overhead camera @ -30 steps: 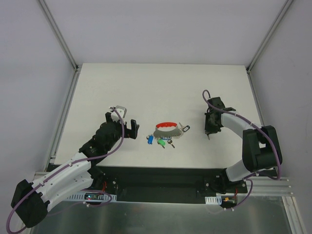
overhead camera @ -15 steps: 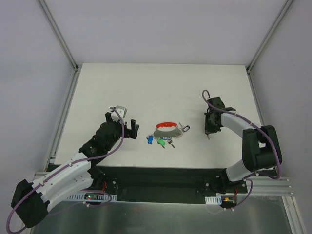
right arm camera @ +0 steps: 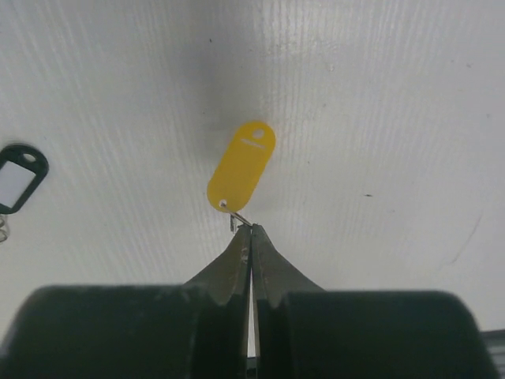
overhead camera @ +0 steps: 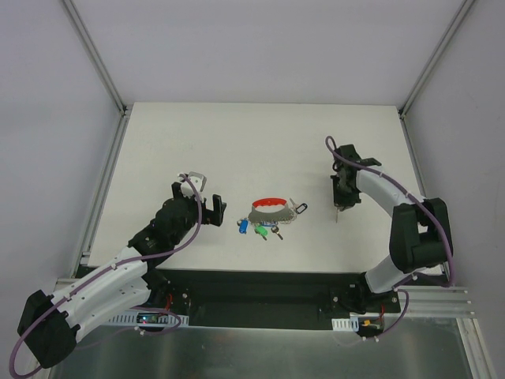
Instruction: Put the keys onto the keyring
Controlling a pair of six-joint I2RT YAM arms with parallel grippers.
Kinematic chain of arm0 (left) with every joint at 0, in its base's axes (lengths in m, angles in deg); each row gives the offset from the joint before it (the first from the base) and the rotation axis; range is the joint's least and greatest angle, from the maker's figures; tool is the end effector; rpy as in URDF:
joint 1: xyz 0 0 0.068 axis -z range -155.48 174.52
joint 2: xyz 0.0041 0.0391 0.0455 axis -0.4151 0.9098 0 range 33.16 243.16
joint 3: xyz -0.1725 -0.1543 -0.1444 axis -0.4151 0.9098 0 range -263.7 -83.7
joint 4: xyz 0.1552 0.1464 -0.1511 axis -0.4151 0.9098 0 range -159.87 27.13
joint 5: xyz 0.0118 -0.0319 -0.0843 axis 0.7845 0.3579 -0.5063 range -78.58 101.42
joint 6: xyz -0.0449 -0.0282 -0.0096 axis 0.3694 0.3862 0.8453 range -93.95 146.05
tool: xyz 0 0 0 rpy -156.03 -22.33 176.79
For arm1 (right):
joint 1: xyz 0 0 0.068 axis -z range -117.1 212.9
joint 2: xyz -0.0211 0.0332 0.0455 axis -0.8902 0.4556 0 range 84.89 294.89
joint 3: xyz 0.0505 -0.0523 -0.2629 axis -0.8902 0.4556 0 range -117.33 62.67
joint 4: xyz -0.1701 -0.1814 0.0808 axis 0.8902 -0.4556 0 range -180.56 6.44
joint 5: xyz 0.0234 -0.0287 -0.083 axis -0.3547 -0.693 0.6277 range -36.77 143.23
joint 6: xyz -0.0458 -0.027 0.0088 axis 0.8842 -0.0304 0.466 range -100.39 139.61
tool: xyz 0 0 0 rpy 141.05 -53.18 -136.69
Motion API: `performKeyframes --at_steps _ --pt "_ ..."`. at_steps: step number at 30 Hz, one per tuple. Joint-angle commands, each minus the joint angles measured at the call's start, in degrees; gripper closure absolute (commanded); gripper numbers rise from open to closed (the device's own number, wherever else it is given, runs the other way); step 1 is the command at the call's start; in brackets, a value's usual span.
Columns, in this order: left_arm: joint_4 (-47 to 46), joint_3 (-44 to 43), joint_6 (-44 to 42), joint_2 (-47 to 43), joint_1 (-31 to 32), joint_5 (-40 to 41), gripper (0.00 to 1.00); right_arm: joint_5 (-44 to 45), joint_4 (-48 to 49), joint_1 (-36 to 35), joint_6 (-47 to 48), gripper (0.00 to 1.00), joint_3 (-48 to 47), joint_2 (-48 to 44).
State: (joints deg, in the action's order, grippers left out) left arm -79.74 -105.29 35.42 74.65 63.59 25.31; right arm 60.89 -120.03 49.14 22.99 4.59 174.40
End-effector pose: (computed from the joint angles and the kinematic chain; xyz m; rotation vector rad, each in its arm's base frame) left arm 0.1450 -0.1067 0.2425 0.2756 1.7367 -0.4073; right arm 0.2918 0.0665 0.1997 -0.3732 2.7174 -0.1346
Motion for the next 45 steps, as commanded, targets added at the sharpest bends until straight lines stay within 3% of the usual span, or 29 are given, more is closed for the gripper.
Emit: performKeyframes --at_steps 1,6,11,31,34,45 --pt "0.82 0.05 -1.19 -0.8 0.74 -1.06 0.01 9.28 -12.2 -2.41 1.9 0.99 -5.01 3.47" --pt "1.08 -0.04 -1.19 -0.89 1.01 -0.97 0.01 21.76 -16.52 -6.01 2.51 0.99 -8.0 8.56" --pt "1.17 0.05 -1.28 -1.42 1.18 -0.53 0.01 28.18 -17.49 -10.23 3.92 0.99 -11.08 14.8" --pt "1.61 -0.04 -1.46 -1.33 1.54 0.0 0.01 31.89 -16.79 -17.79 5.94 0.98 -18.91 26.32" --pt "1.61 -0.04 -1.46 -1.42 1.45 0.08 0.01 31.45 -17.15 -17.97 5.15 0.94 -19.08 25.89" --pt "1.69 0.05 -1.37 -1.68 1.62 0.17 0.01 29.17 -18.2 -19.55 3.66 0.61 -18.56 13.34"
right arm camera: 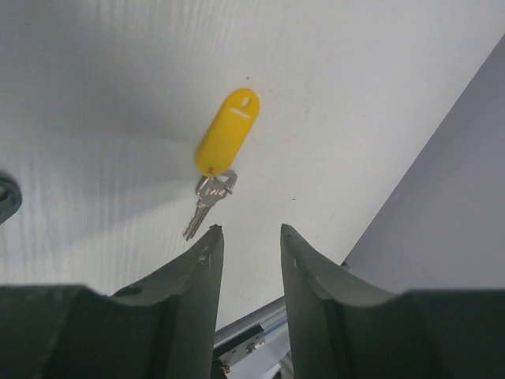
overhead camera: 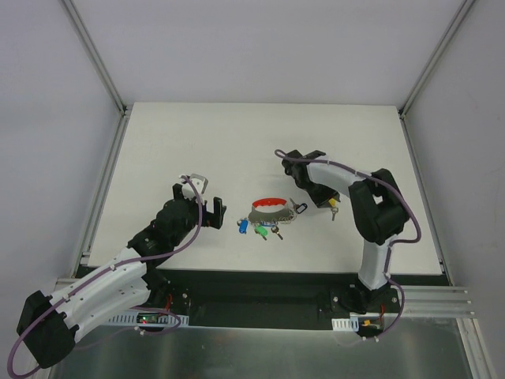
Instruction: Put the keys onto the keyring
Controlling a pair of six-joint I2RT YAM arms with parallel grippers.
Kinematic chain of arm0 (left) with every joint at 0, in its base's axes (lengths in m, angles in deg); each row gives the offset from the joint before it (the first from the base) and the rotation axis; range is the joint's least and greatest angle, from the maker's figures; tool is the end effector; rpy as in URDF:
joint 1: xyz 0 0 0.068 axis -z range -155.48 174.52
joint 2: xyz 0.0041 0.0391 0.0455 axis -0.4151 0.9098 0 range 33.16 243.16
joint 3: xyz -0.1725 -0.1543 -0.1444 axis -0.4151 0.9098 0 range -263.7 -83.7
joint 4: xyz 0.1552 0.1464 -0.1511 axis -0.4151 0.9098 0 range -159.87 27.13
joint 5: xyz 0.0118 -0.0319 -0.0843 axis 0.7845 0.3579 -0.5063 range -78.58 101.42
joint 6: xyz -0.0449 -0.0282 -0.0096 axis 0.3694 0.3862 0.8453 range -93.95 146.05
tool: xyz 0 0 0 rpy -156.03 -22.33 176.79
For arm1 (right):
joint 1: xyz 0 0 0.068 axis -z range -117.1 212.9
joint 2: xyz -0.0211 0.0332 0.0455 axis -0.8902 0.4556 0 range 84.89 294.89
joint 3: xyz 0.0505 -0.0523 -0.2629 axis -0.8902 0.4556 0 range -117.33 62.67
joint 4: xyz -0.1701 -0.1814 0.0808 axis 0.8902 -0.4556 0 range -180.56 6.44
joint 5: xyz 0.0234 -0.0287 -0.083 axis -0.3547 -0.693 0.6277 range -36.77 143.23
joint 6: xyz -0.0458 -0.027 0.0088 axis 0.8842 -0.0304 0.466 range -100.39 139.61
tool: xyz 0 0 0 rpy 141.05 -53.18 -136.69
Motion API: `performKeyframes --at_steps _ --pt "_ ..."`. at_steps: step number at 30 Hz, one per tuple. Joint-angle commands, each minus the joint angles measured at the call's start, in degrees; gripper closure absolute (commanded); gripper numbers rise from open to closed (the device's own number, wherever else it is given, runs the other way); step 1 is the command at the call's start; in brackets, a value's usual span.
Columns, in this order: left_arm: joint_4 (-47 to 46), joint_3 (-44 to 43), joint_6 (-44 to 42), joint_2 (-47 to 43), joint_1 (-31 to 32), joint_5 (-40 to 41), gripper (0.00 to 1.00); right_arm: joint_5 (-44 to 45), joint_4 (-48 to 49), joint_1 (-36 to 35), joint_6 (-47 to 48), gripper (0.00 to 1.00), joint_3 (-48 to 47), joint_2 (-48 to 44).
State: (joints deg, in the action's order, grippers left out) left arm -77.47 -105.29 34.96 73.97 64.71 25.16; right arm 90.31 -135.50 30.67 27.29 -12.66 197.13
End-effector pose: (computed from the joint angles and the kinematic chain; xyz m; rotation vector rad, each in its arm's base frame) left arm 0.1411 -0.1081 0.2401 0.3110 1.7586 -0.4071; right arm 0.3109 0.1706 0.1563 -0.9605 2.6735 -0.9251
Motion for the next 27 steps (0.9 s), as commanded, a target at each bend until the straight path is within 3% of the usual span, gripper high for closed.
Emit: performKeyframes --at_steps 1,5,10,14,17,19,27 --pt "-0.58 0.05 -0.91 -1.09 0.51 0.41 0.01 -0.78 -2.38 -1.43 -0.65 0.58 -1.05 -10.98" --pt "-0.49 0.14 -1.0 -1.62 0.6 0.33 0.01 -8.49 3.94 -2.49 0.05 0.36 2.89 -18.19" --pt "-0.14 0.58 -0.73 -2.93 0.6 0.85 0.01 -19.57 18.52 -4.24 -0.82 0.28 12.46 -26.18" --pt "-0.05 1.02 -0.47 -4.16 0.51 2.52 0.01 -28.97 32.57 -6.18 -4.07 0.29 19.51 -29.8" --pt "0.04 1.19 -0.38 -4.34 0.69 2.61 0.01 -29.61 36.55 -8.37 -5.66 0.33 21.53 -29.98" --pt "0.04 1.02 -0.47 -4.17 0.68 2.61 0.01 -29.61 36.83 -9.6 -6.53 0.42 21.45 -29.11" --pt "0.21 0.84 -0.56 -3.46 0.68 2.52 0.01 -33.39 39.11 -10.22 -11.81 0.5 22.16 -23.84"
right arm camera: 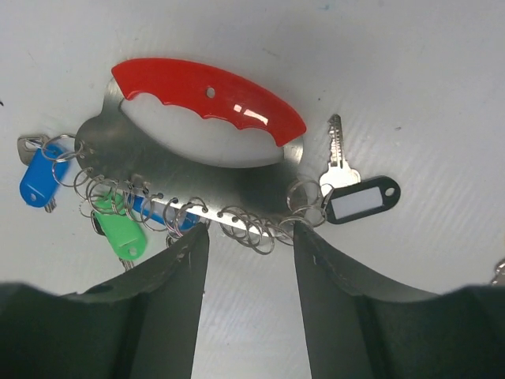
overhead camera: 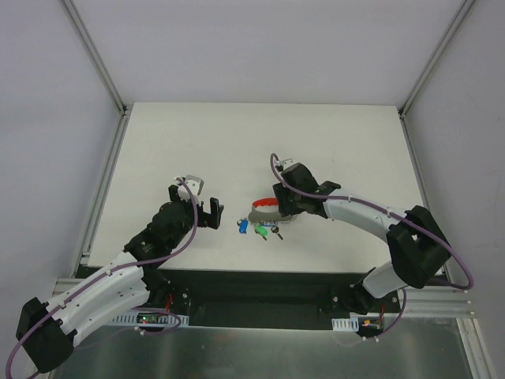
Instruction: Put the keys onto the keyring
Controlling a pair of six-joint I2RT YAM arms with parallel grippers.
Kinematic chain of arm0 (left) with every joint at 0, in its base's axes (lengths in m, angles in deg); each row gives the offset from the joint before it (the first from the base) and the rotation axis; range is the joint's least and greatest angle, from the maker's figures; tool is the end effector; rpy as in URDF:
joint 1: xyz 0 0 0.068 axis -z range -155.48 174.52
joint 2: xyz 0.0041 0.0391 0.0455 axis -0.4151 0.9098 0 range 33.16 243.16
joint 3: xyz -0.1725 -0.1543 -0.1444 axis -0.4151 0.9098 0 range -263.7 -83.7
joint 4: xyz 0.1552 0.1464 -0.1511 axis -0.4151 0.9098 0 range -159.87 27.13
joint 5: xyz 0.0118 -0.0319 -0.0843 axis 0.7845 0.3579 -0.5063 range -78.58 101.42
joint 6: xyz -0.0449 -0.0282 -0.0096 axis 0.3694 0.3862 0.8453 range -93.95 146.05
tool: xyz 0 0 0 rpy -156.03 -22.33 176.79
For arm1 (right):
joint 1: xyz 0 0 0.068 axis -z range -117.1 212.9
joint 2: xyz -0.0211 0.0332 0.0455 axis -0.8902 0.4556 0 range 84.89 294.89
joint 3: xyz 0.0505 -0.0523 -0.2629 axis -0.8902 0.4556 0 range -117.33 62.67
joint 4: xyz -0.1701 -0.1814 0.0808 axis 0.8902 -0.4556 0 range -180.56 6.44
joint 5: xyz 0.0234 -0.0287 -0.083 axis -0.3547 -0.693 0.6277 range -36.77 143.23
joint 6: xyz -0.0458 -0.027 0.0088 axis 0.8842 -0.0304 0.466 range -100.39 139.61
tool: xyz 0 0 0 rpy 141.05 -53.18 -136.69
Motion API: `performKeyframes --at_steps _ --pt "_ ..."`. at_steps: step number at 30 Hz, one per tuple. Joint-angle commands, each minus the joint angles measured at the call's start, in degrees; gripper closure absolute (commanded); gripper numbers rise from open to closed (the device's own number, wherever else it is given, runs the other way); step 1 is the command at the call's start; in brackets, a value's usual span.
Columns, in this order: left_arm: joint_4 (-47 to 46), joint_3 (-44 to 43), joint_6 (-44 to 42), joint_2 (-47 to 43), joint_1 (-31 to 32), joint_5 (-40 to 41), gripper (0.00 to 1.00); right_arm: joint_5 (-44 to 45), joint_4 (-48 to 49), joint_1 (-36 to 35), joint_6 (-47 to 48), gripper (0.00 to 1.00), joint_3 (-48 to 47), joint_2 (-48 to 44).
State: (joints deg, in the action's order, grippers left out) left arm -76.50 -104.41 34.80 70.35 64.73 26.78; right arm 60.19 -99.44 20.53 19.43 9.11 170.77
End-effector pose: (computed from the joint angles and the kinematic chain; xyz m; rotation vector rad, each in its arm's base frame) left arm 0.1346 -0.1015 0.2425 0.2820 1.7301 -0.3933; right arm 0.2342 0.2077 0.2150 -0.8160 2.2711 0.1974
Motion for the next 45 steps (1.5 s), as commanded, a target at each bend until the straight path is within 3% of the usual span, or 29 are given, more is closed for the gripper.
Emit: performKeyframes --at_steps 1,8,26,32,38,45 --pt "-0.75 -0.03 -0.4 0.25 0.66 0.91 0.01 -3.53 3.05 -0.08 -4.29 0.54 0.39 2.88" --pt "-0.57 -0.3 -0.49 0.69 0.66 0.64 0.01 -3.0 0.94 -0.08 -5.17 0.65 1.61 2.88" --pt "-0.4 -0.47 -0.67 1.04 0.66 0.2 0.01 -3.8 1.73 0.01 -4.74 0.69 2.85 6.05" --pt "-0.4 -0.47 -0.67 1.13 0.66 0.11 0.01 -3.62 2.26 0.09 -3.95 0.79 3.37 5.96" --pt "-0.31 -0.47 -0.67 0.95 0.75 -0.06 0.01 -4.24 0.06 -0.34 -1.75 0.99 1.8 2.71" --pt "-0.22 -0.47 -0.67 0.43 0.75 0.38 0.01 -1.34 -5.48 -9.04 4.84 0.99 -6.01 4.63"
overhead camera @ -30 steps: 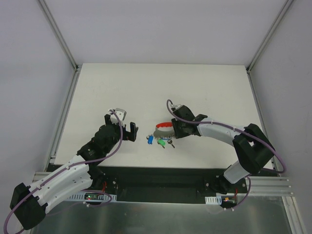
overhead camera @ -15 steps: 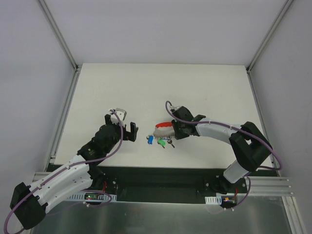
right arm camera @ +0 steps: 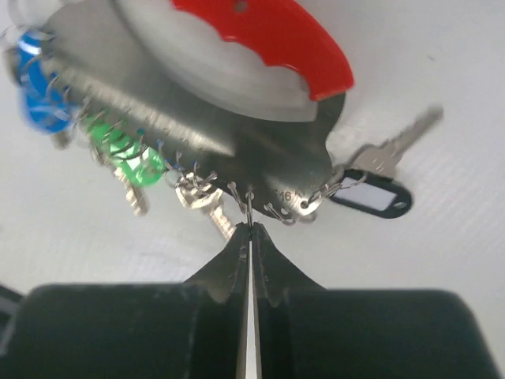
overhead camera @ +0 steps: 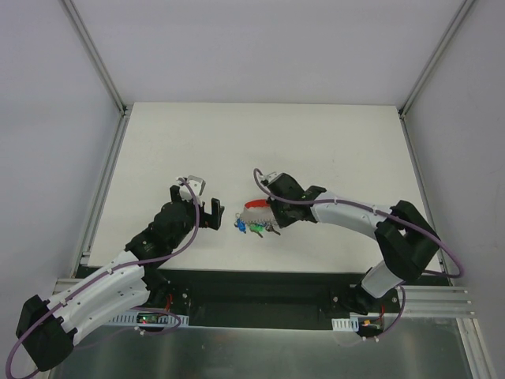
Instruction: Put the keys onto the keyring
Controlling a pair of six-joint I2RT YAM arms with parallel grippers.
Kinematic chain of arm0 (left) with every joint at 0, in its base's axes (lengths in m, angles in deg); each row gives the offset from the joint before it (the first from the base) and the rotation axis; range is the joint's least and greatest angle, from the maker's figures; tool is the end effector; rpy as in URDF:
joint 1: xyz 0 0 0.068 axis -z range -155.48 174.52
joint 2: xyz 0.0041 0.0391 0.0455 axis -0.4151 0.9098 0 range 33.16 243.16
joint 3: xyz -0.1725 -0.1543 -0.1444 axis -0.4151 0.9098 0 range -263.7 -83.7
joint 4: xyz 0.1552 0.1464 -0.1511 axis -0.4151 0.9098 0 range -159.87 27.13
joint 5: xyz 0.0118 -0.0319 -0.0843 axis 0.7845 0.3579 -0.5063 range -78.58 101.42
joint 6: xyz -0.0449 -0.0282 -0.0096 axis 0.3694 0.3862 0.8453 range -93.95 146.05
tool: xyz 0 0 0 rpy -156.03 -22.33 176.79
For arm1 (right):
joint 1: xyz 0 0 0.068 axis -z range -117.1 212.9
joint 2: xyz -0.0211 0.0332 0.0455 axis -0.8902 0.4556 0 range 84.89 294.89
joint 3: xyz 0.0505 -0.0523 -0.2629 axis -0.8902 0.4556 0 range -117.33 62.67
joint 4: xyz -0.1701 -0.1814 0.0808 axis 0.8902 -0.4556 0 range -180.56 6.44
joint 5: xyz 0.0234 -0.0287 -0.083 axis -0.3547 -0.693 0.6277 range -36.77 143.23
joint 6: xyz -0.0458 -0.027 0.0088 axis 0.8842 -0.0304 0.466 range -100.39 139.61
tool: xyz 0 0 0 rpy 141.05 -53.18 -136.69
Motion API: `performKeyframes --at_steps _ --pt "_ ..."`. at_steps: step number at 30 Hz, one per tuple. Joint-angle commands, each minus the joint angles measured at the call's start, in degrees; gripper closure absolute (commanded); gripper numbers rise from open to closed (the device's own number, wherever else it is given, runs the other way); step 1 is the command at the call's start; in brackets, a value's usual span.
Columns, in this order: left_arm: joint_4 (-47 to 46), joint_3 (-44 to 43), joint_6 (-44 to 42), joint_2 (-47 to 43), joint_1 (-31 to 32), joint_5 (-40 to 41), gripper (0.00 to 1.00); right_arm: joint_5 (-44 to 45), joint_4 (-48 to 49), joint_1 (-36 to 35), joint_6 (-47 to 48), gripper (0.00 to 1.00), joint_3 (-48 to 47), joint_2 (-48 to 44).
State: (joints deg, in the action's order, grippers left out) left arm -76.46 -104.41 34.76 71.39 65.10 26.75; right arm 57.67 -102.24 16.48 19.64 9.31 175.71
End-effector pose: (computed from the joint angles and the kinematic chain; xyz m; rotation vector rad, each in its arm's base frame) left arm 0.1357 -0.1038 0.2397 0.2953 1.7464 -0.3904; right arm 0.2197 0.2268 0.1852 -0.9819 2.3649 0.2156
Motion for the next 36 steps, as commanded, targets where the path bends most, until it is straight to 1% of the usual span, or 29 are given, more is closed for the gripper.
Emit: performKeyframes --at_steps 1,3,6,8,16,19,23,26,27,29,34,35,36 --pt "-0.18 -0.39 -0.54 -0.8 0.38 0.75 0.01 1.18 -3.03 -5.79 5.32 0.99 -6.75 0.14" --pt "-0.18 -0.21 -0.62 -1.23 0.38 1.1 0.01 1.88 -3.29 -7.2 5.86 0.99 -7.28 0.84" --pt "-0.18 0.05 -0.54 -1.85 0.38 1.37 0.01 5.21 -4.61 -7.11 4.8 0.99 -7.46 1.81" --pt "-0.18 0.06 -0.45 -1.94 0.38 1.28 0.01 5.05 -5.41 -7.11 4.45 0.99 -7.28 2.51" --pt "-0.18 0.05 -0.45 -1.94 0.38 1.19 0.01 3.64 -3.13 -6.94 4.19 0.99 -5.79 3.74" --pt "-0.18 0.06 -0.45 -1.94 0.38 1.02 0.01 3.2 -1.19 -6.94 4.88 0.99 -4.82 2.17" --pt "-0.18 0.14 -0.62 -2.47 0.47 -0.65 0.01 2.15 1.53 -6.94 7.17 0.99 -3.07 -2.14" --pt "-0.79 0.32 -0.89 -3.34 0.47 -3.55 0.01 1.88 4.34 -7.02 9.27 0.99 -1.13 -6.18" --pt "-2.36 0.58 -0.97 -3.87 0.38 -4.34 0.01 1.71 5.74 -6.94 9.81 0.99 -0.17 -8.36" --pt "-4.21 1.63 -2.29 -4.4 0.38 -8.03 0.01 0.92 7.33 -7.02 11.03 0.99 0.89 -10.4" --pt "-13.16 3.74 -4.58 -5.89 0.38 -14.88 0.01 -2.6 11.38 -6.85 15.6 0.99 3.44 -17.59" --pt "-14.14 3.75 -4.93 -5.98 0.47 -17.76 0.01 -3.21 11.73 -6.94 16.31 0.99 3.62 -18.4" --pt "-15.11 3.49 -5.45 -5.9 0.47 -18.92 0.01 -3.91 12.43 -6.85 17.97 0.99 3.79 -19.45"
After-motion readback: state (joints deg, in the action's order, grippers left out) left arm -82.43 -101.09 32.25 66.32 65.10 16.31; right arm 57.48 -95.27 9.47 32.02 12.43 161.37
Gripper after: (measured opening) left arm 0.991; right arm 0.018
